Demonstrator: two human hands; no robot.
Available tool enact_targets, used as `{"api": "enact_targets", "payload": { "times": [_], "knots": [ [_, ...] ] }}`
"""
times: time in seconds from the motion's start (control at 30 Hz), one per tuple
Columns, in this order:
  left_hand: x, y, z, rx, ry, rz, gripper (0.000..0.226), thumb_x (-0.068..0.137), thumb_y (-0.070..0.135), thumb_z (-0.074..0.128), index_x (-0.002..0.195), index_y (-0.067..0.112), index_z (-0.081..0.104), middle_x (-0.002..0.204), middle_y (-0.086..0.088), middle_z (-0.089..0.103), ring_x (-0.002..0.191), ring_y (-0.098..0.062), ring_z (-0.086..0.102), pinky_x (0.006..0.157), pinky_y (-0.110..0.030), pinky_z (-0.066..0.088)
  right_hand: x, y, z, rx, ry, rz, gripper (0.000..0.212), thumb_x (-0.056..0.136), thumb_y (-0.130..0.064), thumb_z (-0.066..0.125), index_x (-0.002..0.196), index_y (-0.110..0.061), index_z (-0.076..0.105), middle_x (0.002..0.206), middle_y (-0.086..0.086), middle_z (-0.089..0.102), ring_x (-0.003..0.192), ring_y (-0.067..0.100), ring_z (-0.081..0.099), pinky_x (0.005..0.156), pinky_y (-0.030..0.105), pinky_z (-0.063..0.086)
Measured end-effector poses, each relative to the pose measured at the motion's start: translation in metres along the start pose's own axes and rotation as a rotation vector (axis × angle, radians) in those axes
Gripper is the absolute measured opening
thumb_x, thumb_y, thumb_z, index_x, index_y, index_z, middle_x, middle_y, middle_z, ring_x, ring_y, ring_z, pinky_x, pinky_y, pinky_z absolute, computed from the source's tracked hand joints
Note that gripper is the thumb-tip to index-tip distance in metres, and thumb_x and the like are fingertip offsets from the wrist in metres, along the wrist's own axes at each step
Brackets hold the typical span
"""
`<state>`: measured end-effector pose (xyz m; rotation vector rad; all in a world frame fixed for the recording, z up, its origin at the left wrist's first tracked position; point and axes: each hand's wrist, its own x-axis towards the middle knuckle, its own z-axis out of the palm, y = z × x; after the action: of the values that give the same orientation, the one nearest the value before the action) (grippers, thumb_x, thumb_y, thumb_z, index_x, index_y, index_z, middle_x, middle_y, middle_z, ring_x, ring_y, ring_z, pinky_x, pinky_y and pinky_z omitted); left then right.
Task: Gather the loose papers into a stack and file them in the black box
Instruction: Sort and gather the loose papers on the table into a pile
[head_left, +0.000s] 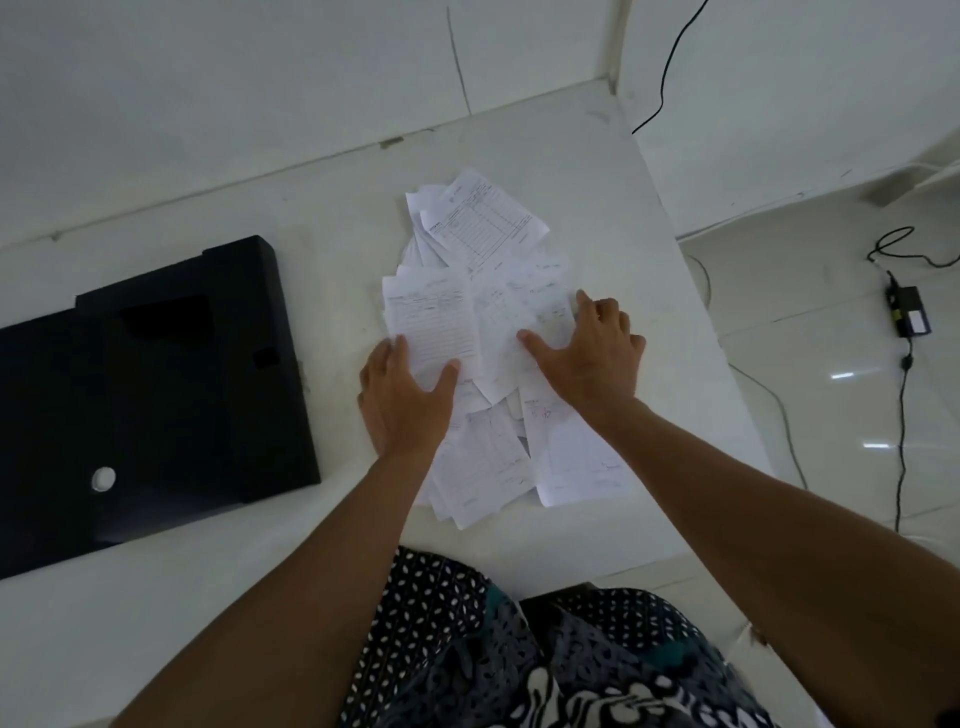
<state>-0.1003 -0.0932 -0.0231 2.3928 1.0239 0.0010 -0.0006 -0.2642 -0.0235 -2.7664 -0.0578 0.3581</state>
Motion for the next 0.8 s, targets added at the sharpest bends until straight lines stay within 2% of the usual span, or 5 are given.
{"api": "enact_targets", "payload": {
  "times": [0.2, 0.4, 0.53, 0.7, 0.8],
  "knots": [
    [-0.002, -0.001, 0.003, -0.089, 0.079, -0.011, 0.062, 0.083, 0.05, 0.071, 0.133, 0.018, 0.053, 0.134, -0.003, 0.049, 0.122, -0.021, 0.048, 0.102, -0.043, 0.048, 0.005, -0.005, 0.004, 0.191, 0.016, 0.055, 0.044, 0.1, -0.031, 0.046, 0.141, -0.014, 0.044, 0.133, 0.008, 0.057, 0.119, 0.028, 0.055, 0.101, 0.044, 0.038],
    [0.002, 0.008, 0.003, -0.141, 0.07, -0.051, 0.083, 0.077, 0.058, 0.073, 0.144, 0.019, 0.044, 0.131, -0.003, 0.053, 0.119, -0.021, 0.053, 0.098, -0.039, 0.05, -0.007, -0.024, 0.012, 0.171, 0.035, -0.024, 0.046, 0.099, -0.047, 0.045, 0.126, -0.014, 0.061, 0.117, 0.006, 0.063, 0.108, 0.028, 0.058, 0.094, 0.044, 0.044],
    [0.009, 0.002, -0.002, -0.135, 0.106, -0.118, 0.078, 0.075, 0.064, 0.069, 0.137, 0.022, 0.048, 0.127, -0.004, 0.053, 0.115, -0.023, 0.054, 0.097, -0.045, 0.051, -0.006, -0.021, 0.005, 0.184, 0.066, 0.101, 0.05, 0.096, -0.055, 0.05, 0.129, -0.019, 0.061, 0.127, 0.004, 0.057, 0.114, 0.025, 0.056, 0.099, 0.042, 0.04],
    [0.018, -0.001, -0.009, -0.224, 0.041, -0.179, 0.07, 0.074, 0.062, 0.069, 0.132, 0.026, 0.051, 0.119, 0.001, 0.059, 0.113, -0.019, 0.055, 0.096, -0.048, 0.051, -0.004, -0.032, 0.003, 0.348, 0.099, 0.176, 0.022, 0.097, -0.026, 0.05, 0.114, -0.015, 0.059, 0.108, 0.004, 0.066, 0.098, 0.027, 0.061, 0.096, 0.048, 0.046],
    [0.021, -0.003, -0.011, -0.259, -0.002, -0.121, 0.063, 0.077, 0.051, 0.074, 0.131, 0.024, 0.055, 0.116, 0.0, 0.06, 0.109, -0.02, 0.058, 0.094, -0.044, 0.053, -0.007, -0.038, -0.003, 0.326, 0.146, 0.24, 0.03, 0.101, -0.022, 0.042, 0.126, -0.011, 0.055, 0.118, 0.01, 0.066, 0.106, 0.031, 0.062, 0.099, 0.045, 0.044]
  ]
}}
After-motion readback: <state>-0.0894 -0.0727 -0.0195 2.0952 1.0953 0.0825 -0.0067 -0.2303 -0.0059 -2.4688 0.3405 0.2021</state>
